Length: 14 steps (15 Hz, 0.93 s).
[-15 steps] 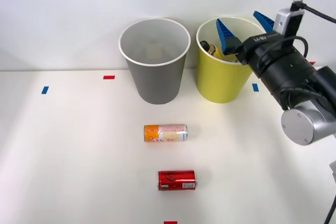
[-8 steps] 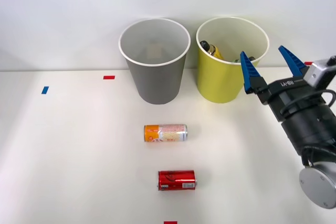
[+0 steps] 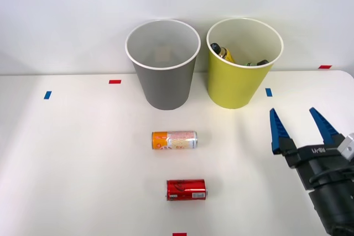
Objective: Put cans in the gray bin, plastic bottles in the light green bin
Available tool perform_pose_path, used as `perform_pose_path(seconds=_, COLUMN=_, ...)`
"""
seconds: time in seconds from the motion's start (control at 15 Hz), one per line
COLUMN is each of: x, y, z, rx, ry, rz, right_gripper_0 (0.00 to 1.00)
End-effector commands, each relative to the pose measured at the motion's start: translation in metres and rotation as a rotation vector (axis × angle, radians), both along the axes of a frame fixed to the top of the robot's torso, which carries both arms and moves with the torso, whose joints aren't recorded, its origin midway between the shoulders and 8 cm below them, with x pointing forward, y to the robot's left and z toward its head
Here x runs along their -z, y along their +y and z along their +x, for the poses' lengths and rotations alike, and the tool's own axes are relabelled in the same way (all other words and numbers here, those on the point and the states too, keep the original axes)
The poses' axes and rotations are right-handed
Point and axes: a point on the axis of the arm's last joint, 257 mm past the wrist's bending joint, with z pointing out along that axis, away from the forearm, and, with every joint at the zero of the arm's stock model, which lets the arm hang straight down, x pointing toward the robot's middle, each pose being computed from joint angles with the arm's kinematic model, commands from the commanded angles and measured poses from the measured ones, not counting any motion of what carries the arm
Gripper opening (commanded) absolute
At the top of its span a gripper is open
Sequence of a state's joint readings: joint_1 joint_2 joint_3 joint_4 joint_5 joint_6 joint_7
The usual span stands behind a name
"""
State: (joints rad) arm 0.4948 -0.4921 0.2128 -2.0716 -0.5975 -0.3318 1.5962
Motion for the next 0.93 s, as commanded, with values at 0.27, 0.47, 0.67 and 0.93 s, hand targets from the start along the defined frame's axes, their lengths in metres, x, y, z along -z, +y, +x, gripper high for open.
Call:
perform_pose_path(seconds=0.27, x=0.039, y=-0.006, z=-0.035, rx=0.068, ry=0.072, rz=-0.071, right_gripper_0=1.00)
perform_pose_path(seconds=0.47, x=0.044, y=-0.006, z=-0.045, rx=0.093, ry=0.068, rz=-0.081, right_gripper_0=1.00)
perform_pose_path(seconds=0.67, x=0.054, y=-0.009, z=-0.051, rx=0.107, ry=-0.013, rz=-0.155, right_gripper_0=1.00)
perform_pose_path(seconds=0.93, x=0.072, y=-0.007, z=-0.056, rx=0.092, ry=-0.014, rz=-0.221, right_gripper_0=1.00)
